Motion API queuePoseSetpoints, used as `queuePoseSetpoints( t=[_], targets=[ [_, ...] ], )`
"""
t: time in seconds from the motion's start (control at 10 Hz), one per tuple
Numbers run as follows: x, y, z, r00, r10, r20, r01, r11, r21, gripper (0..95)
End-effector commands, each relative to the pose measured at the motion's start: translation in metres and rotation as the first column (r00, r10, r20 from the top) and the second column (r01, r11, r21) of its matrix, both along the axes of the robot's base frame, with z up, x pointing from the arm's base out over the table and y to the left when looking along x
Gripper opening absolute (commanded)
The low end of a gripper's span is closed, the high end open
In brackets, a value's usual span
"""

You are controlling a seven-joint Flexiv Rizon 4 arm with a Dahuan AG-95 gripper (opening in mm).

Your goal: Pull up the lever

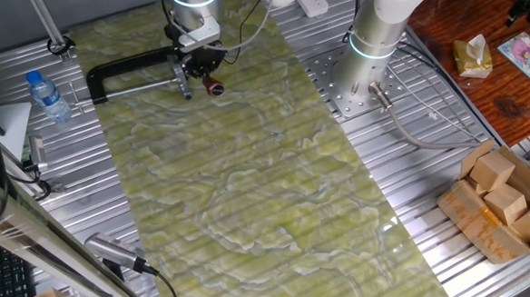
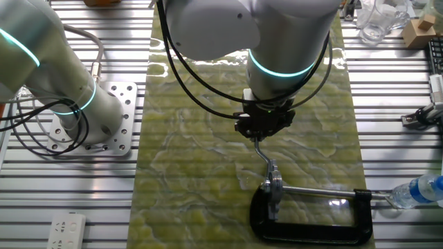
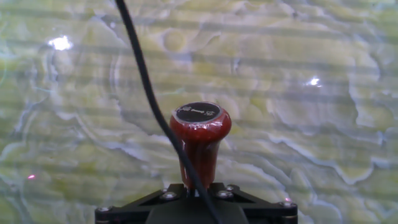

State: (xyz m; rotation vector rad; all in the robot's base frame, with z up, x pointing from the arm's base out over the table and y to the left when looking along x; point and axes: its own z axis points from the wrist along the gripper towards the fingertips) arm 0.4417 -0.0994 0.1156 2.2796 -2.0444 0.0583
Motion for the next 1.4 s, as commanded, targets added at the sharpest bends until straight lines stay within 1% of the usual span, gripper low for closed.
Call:
queuePoseSetpoints(
  t=[0.1, 0.2, 0.3, 0.5, 0.7, 1.1, 1.4],
  targets=[
    [-0.001, 0.0, 0.014, 1.0, 0.007, -0.003, -0.007, 1.0, 0.0, 0.0],
    [-0.001, -0.002, 0.015, 1.0, 0.016, -0.004, -0.016, 1.0, -0.001, 0.0],
    [-0.002, -0.005, 0.019, 1.0, 0.021, -0.006, -0.021, 1.0, -0.003, 0.0],
    [0.0, -0.007, 0.023, 1.0, 0.026, -0.015, -0.026, 1.0, -0.003, 0.0],
    [0.0, -0.008, 0.024, 0.999, 0.029, -0.013, -0.029, 1.0, -0.004, 0.0],
    [0.0, -0.014, 0.033, 0.999, 0.043, -0.021, -0.043, 0.999, -0.002, 0.0],
    [-0.002, -0.017, 0.037, 0.999, 0.046, -0.021, -0.046, 0.999, 0.005, 0.0]
  ],
)
